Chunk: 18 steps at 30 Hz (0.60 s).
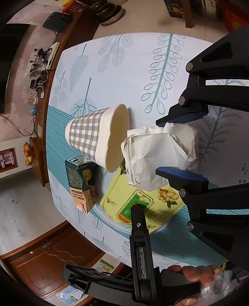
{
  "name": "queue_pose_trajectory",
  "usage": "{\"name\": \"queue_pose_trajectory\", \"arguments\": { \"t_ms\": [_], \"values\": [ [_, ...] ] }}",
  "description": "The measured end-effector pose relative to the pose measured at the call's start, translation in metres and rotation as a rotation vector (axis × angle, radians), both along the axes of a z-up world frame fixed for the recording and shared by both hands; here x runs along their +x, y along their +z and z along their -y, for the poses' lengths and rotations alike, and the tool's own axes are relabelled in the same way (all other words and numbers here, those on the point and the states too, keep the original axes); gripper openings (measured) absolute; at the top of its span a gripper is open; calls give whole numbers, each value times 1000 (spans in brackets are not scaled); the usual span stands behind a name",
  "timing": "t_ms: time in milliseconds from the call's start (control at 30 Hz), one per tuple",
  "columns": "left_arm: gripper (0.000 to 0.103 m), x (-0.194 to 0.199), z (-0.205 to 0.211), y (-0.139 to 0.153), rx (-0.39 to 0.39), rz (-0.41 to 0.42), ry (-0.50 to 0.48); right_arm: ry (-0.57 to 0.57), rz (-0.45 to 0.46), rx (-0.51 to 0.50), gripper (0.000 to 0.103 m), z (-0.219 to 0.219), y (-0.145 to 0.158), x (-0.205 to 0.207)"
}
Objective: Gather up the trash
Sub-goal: 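Grasp the yellow-green snack bag with the left tool while the right tool holds the paper, then carry the paper bag and snack bag down to the bin and open both tools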
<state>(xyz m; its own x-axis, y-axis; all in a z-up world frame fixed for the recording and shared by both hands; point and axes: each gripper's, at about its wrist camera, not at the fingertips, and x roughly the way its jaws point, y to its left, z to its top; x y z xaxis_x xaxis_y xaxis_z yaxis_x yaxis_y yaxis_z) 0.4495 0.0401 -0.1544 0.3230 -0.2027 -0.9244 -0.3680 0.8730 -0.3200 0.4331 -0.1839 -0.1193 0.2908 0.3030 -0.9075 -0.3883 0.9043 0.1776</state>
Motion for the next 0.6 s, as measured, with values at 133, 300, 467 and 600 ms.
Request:
{"name": "queue_pose_trajectory", "arguments": {
  "t_ms": [133,300,467,600],
  "values": [
    [39,7,10,1,65,5,8,4,1,6,42,2,0,-2],
    [11,15,10,4,61,11,17,-5,5,15,42,3,-1,-3],
    [0,10,14,16,57,48,19,-15,4,18,39,3,1,-4],
    [0,2,18,36,58,92,14,-24,-6,60,24,6,11,-9]
  ]
}}
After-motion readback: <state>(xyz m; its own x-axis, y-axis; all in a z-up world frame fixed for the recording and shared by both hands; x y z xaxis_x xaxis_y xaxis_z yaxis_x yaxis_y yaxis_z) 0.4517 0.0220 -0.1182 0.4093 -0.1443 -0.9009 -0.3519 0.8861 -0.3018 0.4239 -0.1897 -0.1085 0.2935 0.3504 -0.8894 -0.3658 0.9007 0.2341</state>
